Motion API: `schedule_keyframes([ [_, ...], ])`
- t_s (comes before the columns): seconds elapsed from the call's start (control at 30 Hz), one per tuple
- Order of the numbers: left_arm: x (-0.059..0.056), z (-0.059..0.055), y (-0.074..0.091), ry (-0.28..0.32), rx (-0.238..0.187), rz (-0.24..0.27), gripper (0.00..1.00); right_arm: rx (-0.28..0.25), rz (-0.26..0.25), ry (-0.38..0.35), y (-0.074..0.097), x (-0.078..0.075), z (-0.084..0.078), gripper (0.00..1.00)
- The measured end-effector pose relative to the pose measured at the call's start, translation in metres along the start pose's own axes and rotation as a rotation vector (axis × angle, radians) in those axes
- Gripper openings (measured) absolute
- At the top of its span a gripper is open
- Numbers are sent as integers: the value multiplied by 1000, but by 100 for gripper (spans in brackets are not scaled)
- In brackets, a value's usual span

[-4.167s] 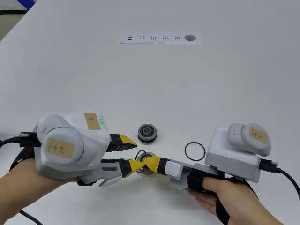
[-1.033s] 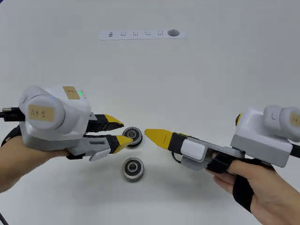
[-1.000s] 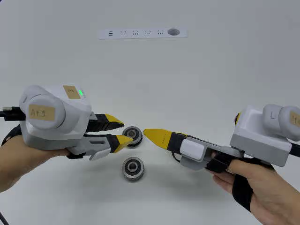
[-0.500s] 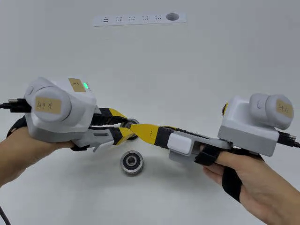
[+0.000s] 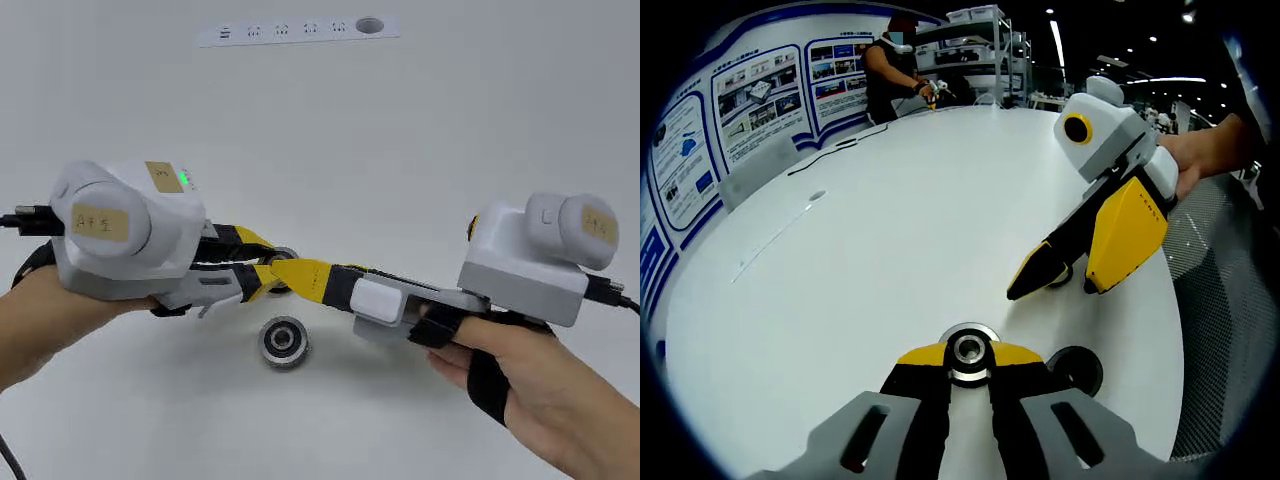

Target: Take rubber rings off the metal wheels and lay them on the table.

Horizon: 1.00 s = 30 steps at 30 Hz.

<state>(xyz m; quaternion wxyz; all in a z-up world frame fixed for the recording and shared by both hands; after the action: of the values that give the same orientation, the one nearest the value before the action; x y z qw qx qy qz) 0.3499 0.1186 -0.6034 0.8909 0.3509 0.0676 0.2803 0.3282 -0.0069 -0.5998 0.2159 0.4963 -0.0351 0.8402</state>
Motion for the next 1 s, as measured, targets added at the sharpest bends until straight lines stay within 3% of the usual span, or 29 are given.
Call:
schedule_keyframes([
  [0.37, 1, 0, -1, -10, 9, -4, 14, 0, 4, -13, -3, -1, 0, 54],
  [0.57, 1, 2, -2, -44, 34, -10, 13, -5, 2, -32, -11, -2, 2, 59],
  [1.0, 3, 1, -2, -46, 33, -19, 13, 28, -5, -71, -26, -7, -2, 65],
])
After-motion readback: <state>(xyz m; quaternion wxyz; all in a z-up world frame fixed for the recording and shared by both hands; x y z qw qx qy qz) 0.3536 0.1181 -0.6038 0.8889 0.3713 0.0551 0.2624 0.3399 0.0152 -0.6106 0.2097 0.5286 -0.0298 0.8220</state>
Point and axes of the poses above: the centre of the closed fingertips' face, and the gripper's own axes: y roughly backward along the fingers, x roughly to its left, z roughly out of its top, the point moved 7 cm from there along y, roughly backward along the fingers, and after that the axes turned 4 degrees about z, right-handed, at the moved point
